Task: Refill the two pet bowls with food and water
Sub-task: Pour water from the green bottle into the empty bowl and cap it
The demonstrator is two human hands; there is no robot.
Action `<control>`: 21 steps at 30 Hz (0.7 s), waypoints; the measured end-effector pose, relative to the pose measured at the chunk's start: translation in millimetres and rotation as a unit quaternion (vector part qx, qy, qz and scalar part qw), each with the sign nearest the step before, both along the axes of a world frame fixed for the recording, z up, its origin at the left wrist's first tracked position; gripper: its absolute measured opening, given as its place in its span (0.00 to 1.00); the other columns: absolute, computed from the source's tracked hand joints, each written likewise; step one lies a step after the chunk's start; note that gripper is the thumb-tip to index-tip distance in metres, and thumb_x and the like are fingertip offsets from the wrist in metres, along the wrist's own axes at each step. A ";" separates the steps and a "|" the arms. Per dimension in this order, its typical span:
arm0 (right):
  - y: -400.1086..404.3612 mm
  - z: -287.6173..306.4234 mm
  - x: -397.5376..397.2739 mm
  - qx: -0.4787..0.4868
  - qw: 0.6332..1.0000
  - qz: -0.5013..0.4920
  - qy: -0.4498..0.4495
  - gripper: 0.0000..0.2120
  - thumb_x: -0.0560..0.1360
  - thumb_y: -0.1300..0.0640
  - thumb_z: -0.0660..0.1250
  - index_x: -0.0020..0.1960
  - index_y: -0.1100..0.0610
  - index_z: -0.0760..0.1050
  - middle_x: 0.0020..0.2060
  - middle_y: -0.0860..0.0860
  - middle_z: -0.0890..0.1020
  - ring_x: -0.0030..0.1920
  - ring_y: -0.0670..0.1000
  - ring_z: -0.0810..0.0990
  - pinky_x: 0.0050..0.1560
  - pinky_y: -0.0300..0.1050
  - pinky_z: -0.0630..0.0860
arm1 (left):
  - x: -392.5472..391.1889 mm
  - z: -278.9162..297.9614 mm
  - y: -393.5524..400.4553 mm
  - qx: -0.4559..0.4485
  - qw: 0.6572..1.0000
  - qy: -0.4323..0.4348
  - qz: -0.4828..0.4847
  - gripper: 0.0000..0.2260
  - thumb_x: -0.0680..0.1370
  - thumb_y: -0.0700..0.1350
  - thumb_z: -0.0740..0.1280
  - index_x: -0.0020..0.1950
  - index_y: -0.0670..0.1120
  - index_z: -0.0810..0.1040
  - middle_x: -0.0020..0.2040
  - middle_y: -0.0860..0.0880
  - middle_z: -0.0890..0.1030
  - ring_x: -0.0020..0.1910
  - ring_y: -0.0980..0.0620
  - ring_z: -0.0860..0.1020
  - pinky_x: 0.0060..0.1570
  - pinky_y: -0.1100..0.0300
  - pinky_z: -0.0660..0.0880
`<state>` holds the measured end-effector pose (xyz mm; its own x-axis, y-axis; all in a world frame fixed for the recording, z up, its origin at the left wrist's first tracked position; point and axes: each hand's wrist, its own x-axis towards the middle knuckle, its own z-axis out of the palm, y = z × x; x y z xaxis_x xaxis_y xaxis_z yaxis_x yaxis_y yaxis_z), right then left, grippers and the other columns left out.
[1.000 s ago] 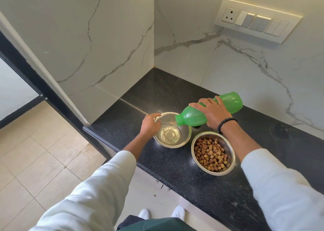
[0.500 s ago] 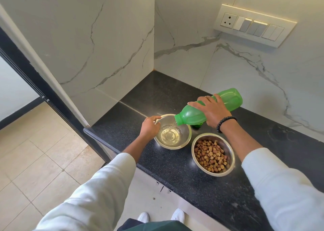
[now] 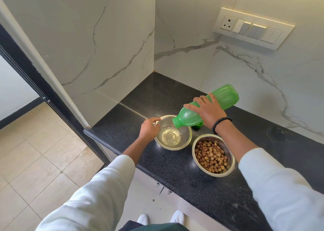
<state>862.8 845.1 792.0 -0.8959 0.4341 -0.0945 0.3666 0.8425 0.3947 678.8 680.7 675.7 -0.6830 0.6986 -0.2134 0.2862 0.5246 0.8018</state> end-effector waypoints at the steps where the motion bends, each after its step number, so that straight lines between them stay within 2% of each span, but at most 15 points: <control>1: -1.7 0.7 -1.1 0.002 1.000 0.002 -0.001 0.43 0.73 0.57 0.74 0.78 0.40 0.53 0.74 0.55 0.64 0.75 0.60 0.61 0.76 0.64 0.50 | -0.3 -0.1 -0.3 0.002 1.000 -0.002 0.003 0.14 0.81 0.42 0.65 0.66 0.49 0.79 0.67 0.46 0.78 0.63 0.48 0.77 0.59 0.55 0.77; 4: -5.9 2.0 -5.4 0.007 1.000 0.006 0.000 0.41 0.74 0.58 0.72 0.78 0.41 0.53 0.75 0.56 0.63 0.75 0.60 0.61 0.76 0.64 0.51 | 0.1 0.7 -1.0 0.010 1.000 -0.011 0.010 0.14 0.82 0.41 0.64 0.66 0.49 0.79 0.65 0.47 0.79 0.61 0.49 0.78 0.51 0.62 0.76; 8: -9.0 -1.4 -10.9 0.021 1.000 0.005 -0.007 0.40 0.75 0.58 0.71 0.78 0.40 0.52 0.75 0.56 0.63 0.76 0.61 0.60 0.76 0.63 0.50 | -0.3 2.1 -1.8 0.014 1.000 -0.019 0.007 0.13 0.82 0.41 0.64 0.65 0.49 0.80 0.65 0.46 0.80 0.60 0.49 0.79 0.54 0.58 0.77; 11: -10.3 -6.5 -13.9 0.034 0.999 0.007 -0.016 0.41 0.75 0.57 0.71 0.78 0.40 0.51 0.75 0.57 0.62 0.76 0.62 0.59 0.76 0.64 0.49 | -0.9 2.5 -1.1 0.013 1.000 -0.018 0.006 0.13 0.81 0.41 0.64 0.65 0.49 0.80 0.64 0.47 0.80 0.57 0.51 0.79 0.47 0.63 0.76; 18: -12.6 -14.1 -19.2 0.070 0.997 0.017 -0.023 0.42 0.73 0.58 0.73 0.77 0.40 0.53 0.75 0.58 0.63 0.76 0.63 0.60 0.75 0.63 0.46 | 1.3 6.0 2.3 0.009 1.000 -0.012 0.001 0.14 0.82 0.41 0.64 0.66 0.48 0.79 0.65 0.46 0.80 0.61 0.48 0.79 0.58 0.55 0.79; 21: -15.4 -17.6 -21.4 0.084 0.996 0.016 -0.033 0.40 0.75 0.57 0.71 0.77 0.40 0.52 0.75 0.58 0.62 0.76 0.63 0.59 0.75 0.63 0.44 | 2.1 7.3 4.0 0.009 1.000 -0.011 0.003 0.13 0.82 0.41 0.64 0.66 0.48 0.80 0.65 0.46 0.80 0.61 0.48 0.79 0.56 0.57 0.78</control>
<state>841.4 829.7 774.4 -0.9039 0.4198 -0.0820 0.3093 0.7740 0.5525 680.9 684.7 683.0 -0.6829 0.6977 -0.2167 0.2642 0.5125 0.8170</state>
